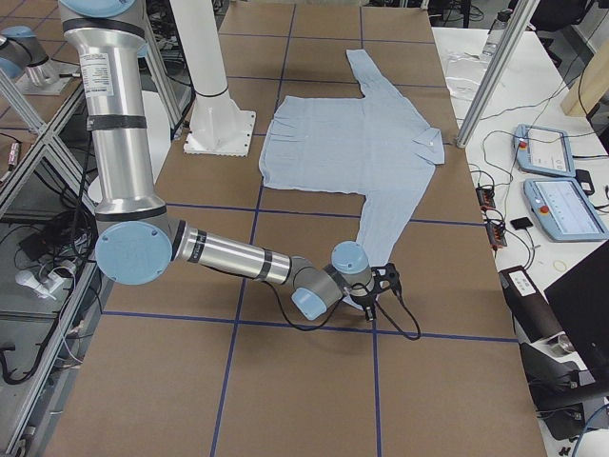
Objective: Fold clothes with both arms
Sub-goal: 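Move the right gripper to the cuff of the sleeve nearest it and grasp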
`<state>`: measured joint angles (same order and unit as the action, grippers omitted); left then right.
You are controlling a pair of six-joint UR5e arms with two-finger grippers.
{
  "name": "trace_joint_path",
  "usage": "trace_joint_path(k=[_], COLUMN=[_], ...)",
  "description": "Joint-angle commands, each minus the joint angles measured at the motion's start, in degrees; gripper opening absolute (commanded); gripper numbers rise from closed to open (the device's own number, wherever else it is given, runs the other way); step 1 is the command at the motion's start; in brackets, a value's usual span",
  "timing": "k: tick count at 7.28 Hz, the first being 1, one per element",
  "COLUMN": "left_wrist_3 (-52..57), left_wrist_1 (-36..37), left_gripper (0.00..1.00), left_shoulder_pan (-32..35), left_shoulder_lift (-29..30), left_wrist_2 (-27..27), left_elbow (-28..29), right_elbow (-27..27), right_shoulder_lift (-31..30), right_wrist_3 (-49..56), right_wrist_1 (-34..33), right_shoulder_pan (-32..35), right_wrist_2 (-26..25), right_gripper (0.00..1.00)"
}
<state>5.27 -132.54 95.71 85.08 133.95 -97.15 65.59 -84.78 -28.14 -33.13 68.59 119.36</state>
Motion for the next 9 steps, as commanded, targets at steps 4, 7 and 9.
trace_joint_path(k=[4, 7, 9], left_wrist_3=[0.0, -0.1, -0.2], left_wrist_1=[0.0, 0.0, 0.0], left_gripper=[1.0, 1.0, 1.0], left_shoulder_pan=[0.0, 0.0, 0.0], left_shoulder_lift=[0.1, 0.1, 0.1], left_wrist_2=[0.0, 0.0, 0.0], left_elbow=[-0.2, -0.1, -0.1], right_elbow=[-0.3, 5.0, 9.4], right_shoulder_lift=[0.6, 0.1, 2.9], right_wrist_3=[-0.1, -1.0, -5.9], right_wrist_1=[-0.1, -0.1, -3.4], right_shoulder_pan=[-0.5, -0.3, -0.1], right_wrist_2=[0.1, 0.3, 0.5], right_gripper=[0.17, 0.0, 0.0])
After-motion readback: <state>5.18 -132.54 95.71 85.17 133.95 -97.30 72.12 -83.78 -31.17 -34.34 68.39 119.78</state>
